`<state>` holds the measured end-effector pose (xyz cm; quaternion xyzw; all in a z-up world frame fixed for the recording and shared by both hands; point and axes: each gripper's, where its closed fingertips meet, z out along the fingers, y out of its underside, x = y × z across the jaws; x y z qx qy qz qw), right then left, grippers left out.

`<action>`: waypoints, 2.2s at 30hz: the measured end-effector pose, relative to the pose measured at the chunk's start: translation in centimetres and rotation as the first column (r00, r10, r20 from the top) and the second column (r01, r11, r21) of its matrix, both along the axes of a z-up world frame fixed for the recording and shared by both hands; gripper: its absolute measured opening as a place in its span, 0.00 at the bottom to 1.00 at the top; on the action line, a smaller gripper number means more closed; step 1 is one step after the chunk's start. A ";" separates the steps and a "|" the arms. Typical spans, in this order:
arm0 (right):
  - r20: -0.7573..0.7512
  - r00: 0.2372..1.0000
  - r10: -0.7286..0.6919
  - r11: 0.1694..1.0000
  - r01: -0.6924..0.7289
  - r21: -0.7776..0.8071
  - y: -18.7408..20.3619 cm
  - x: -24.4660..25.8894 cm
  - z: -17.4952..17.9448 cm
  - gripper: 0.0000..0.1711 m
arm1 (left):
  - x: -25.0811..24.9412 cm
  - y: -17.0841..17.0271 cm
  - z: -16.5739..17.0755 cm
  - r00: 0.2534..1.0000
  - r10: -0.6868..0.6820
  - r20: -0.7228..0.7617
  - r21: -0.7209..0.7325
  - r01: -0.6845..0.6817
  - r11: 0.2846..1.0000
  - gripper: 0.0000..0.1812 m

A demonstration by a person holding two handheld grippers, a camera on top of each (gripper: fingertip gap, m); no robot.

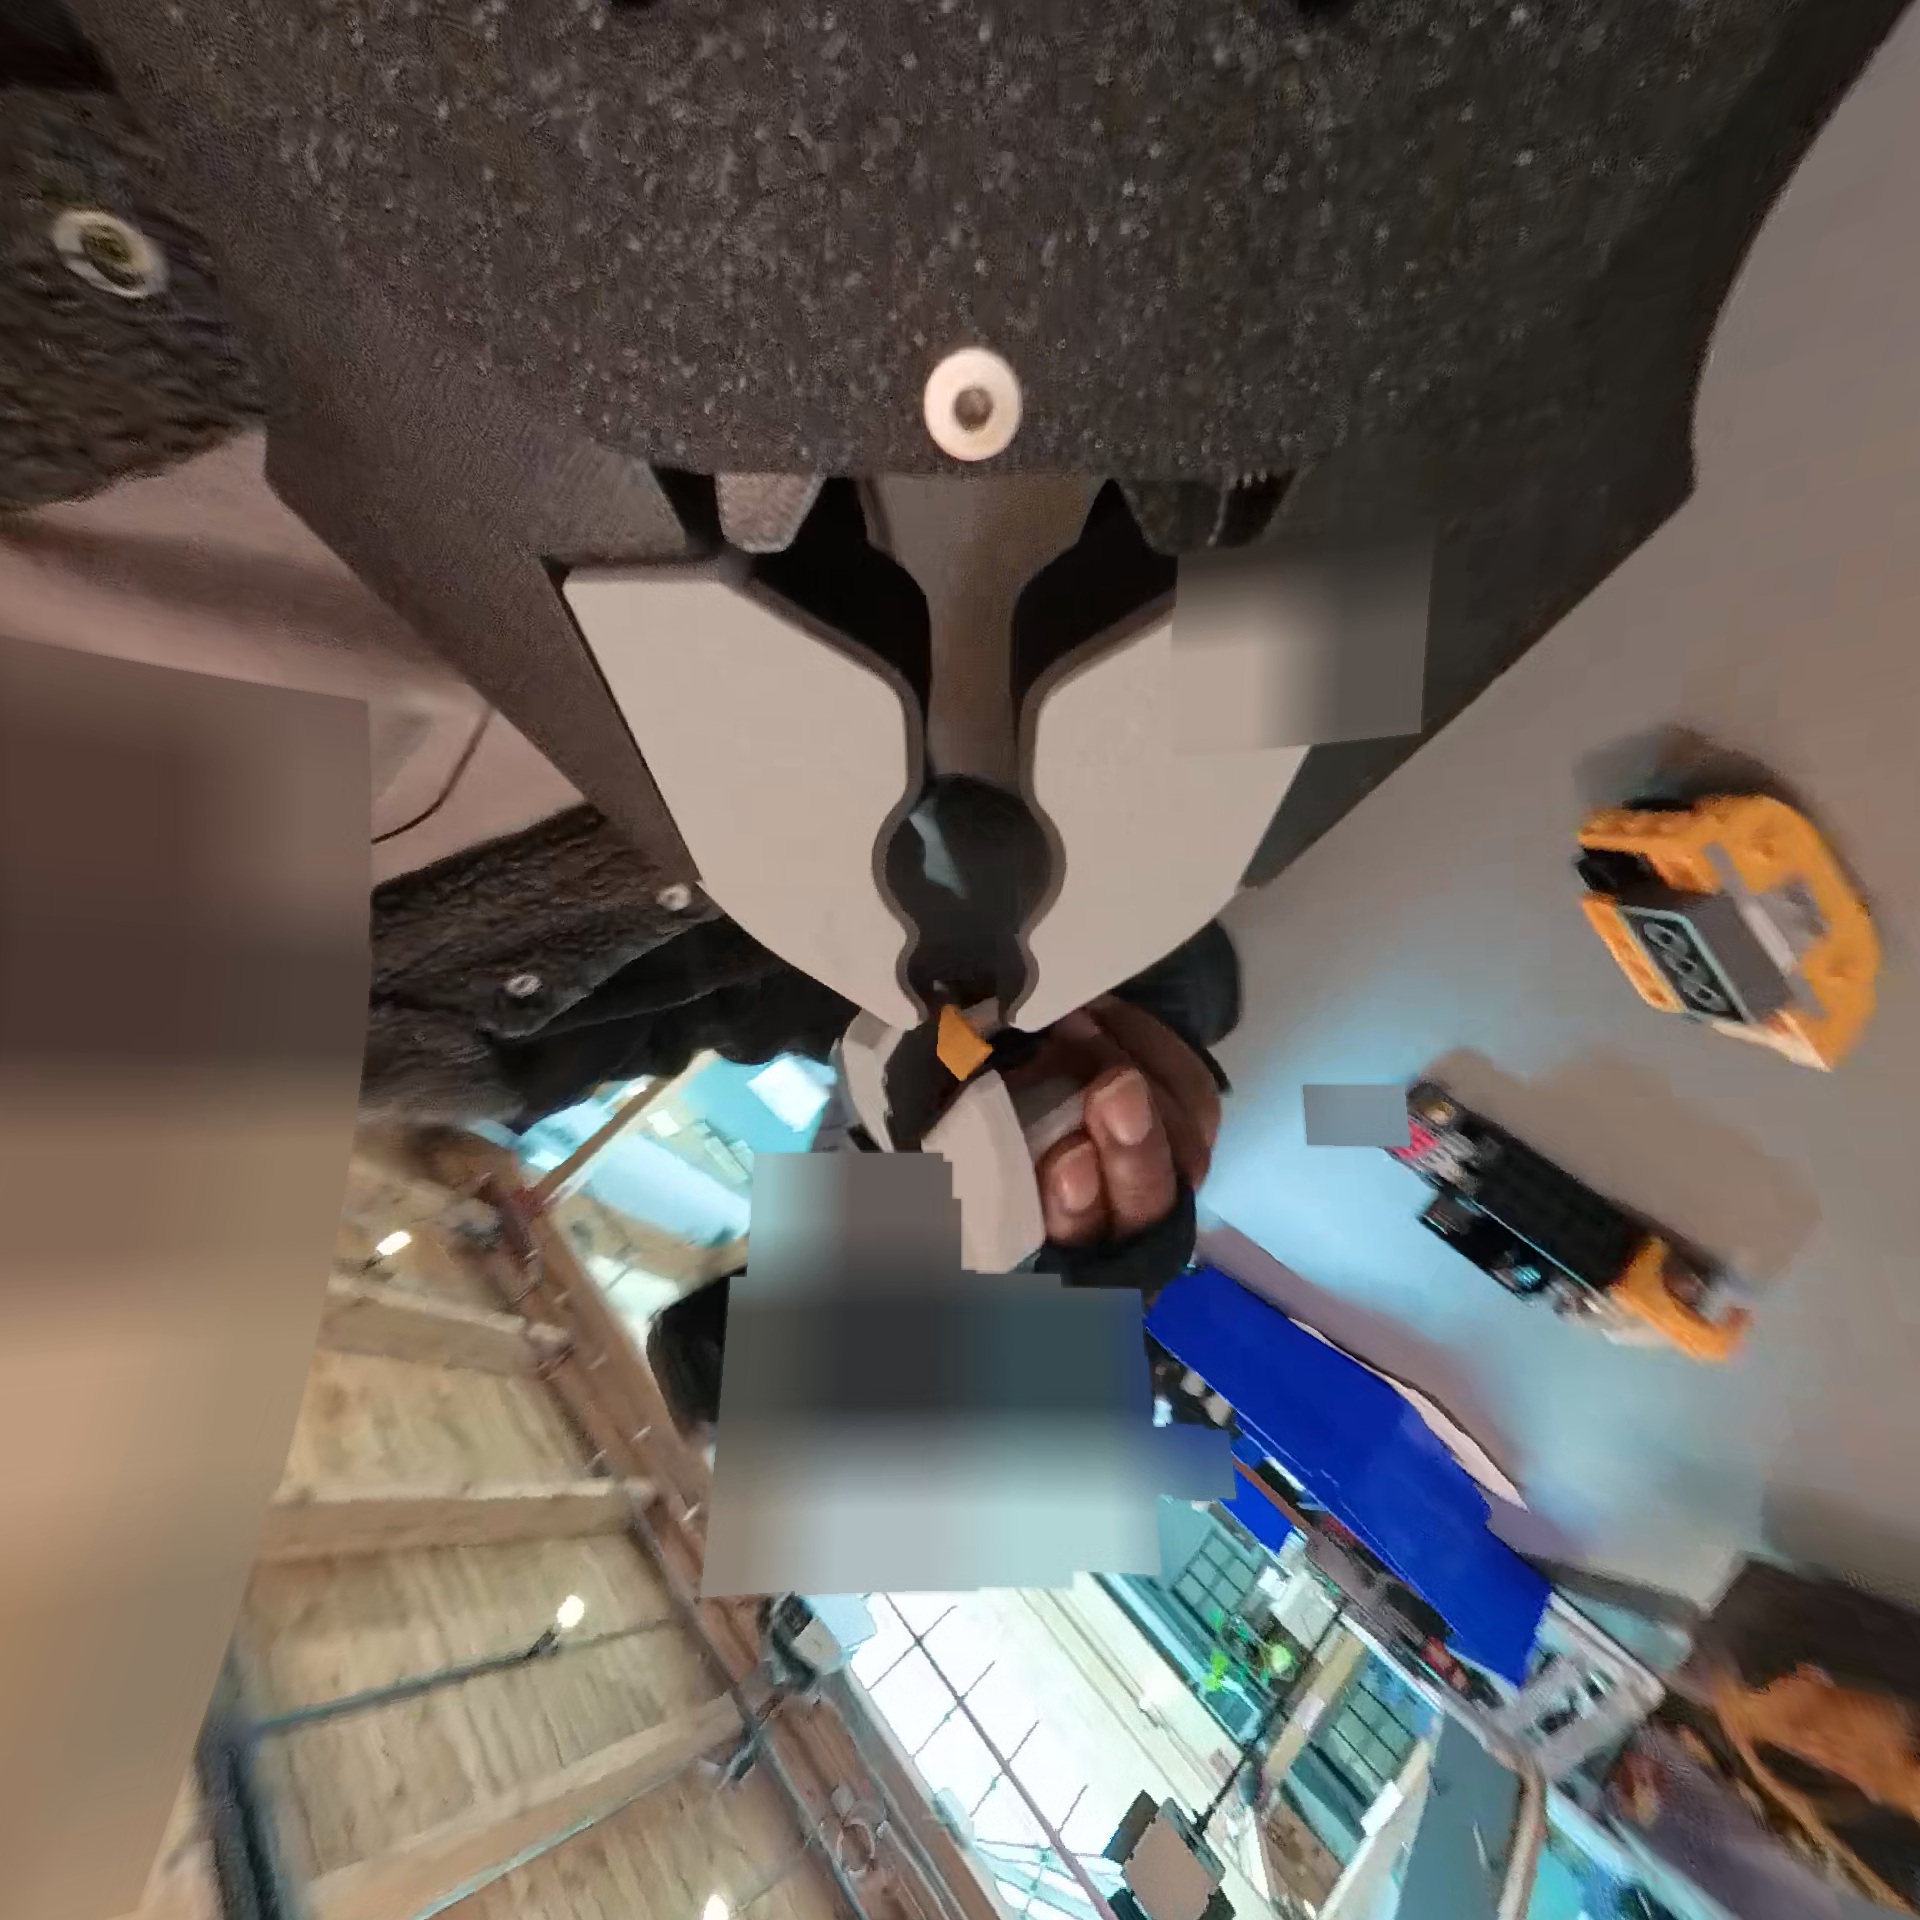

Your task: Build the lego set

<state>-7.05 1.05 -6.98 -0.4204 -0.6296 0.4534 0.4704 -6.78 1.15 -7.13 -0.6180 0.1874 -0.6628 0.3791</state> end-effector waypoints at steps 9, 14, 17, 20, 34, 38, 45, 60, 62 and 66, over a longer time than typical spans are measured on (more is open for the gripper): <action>0.002 0.956 0.295 0.787 -0.242 -0.568 -2.5 1.3 -0.6 0.09 | 1.7 -1.7 -0.2 0.807 0.423 -0.413 0.748 0.036 0.663 0.09; 0.034 0.920 0.390 0.705 -0.274 -0.654 -3.4 1.6 -1.3 0.09 | 2.0 -2.5 -1.3 0.709 0.513 -0.484 0.839 0.209 0.502 0.09; 0.045 0.904 0.426 0.660 -0.276 -0.699 -3.8 1.6 -1.7 0.09 | 2.5 -3.1 -1.8 0.679 0.535 -0.502 0.852 0.283 0.441 0.08; 0.063 0.883 0.465 0.626 -0.278 -0.729 -4.2 1.7 -2.2 0.09 | 2.7 -3.1 -2.6 0.628 0.578 -0.521 0.852 0.353 0.386 0.05; 0.083 0.866 0.493 0.592 -0.264 -0.761 -4.1 1.9 -3.2 0.09 | 2.9 -3.2 -3.7 0.617 0.568 -0.545 0.838 0.381 0.390 0.04; 0.078 0.874 0.479 0.597 -0.259 -0.759 -3.8 1.8 -3.1 0.09 | 2.9 -2.9 -3.6 0.625 0.569 -0.534 0.844 0.352 0.404 0.04; 0.350 0.937 -0.012 0.839 0.200 -0.506 5.6 1.9 -6.2 0.27 | -0.1 0.8 -3.8 0.575 0.632 -0.520 0.829 0.158 0.537 0.04; 0.639 0.759 -0.125 0.850 0.414 -0.326 10.2 0.6 -12.8 0.28 | -1.7 2.6 -5.8 0.553 0.609 -0.569 0.755 0.058 0.653 0.04; 0.617 0.760 -0.204 0.889 0.408 -0.209 9.9 0.6 -12.4 0.27 | -2.0 2.8 -6.0 0.543 0.610 -0.577 0.747 0.049 0.663 0.04; 0.526 0.761 -0.379 0.925 0.325 0.196 8.3 0.7 -10.6 0.24 | -2.5 3.5 -6.7 0.530 0.601 -0.598 0.715 0.015 0.699 0.04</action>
